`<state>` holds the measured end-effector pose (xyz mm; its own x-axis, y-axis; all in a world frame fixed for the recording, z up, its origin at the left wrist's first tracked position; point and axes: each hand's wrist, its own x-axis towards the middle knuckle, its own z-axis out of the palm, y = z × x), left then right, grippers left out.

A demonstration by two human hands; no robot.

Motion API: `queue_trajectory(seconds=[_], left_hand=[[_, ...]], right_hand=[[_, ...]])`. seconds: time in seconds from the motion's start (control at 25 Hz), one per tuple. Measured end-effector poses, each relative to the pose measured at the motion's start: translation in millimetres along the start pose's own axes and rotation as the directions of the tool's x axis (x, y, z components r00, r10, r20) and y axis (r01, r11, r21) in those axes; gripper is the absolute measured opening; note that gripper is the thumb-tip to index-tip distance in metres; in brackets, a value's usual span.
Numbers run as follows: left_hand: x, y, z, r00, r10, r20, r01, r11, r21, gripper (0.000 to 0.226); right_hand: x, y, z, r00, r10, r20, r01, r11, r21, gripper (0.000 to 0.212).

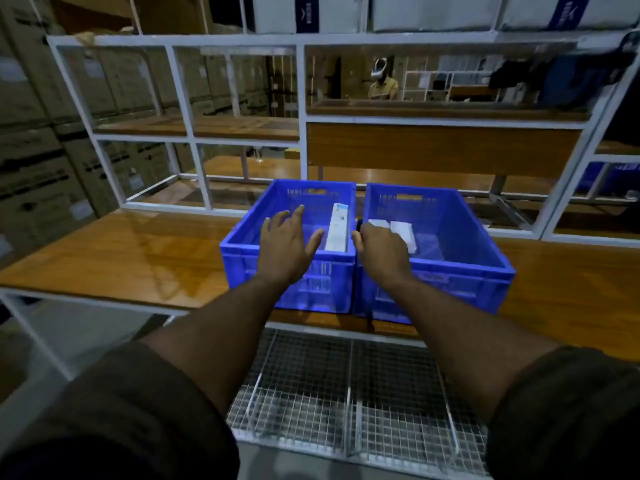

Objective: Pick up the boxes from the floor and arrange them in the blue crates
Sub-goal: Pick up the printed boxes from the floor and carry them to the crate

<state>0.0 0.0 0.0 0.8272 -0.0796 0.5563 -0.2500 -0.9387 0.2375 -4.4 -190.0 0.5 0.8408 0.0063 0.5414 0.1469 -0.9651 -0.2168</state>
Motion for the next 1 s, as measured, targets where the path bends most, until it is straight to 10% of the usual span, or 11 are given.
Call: queue_trajectory(seconds=[0.28,0.6,1.0], left_hand=[[-41.9,-80.3,-2.4,0.991,-0.002,-0.131,0.001,1.0,-0.002,0.054],[-143.3,-187.2,-25.4,0.916,-0.396,0.071,0.388,0.916,0.097,0.042],[-325.0,-234.7,-88.9,0.445,-0.894,-0.059,0.862,0.409,0.3,0.056]], right_hand=[[-26.4,-78.0,57.1,0.982,-0.139,0.125,0.138,0.99,0.022,0.041],[-64.3,-173.2,131.8,0.836,-0.418,0.355,0.33,0.9,0.283,0.013],[-134.1,-314.9,181.0,0.404,-0.805,0.436,0.572,0.594,0.566,0.018]])
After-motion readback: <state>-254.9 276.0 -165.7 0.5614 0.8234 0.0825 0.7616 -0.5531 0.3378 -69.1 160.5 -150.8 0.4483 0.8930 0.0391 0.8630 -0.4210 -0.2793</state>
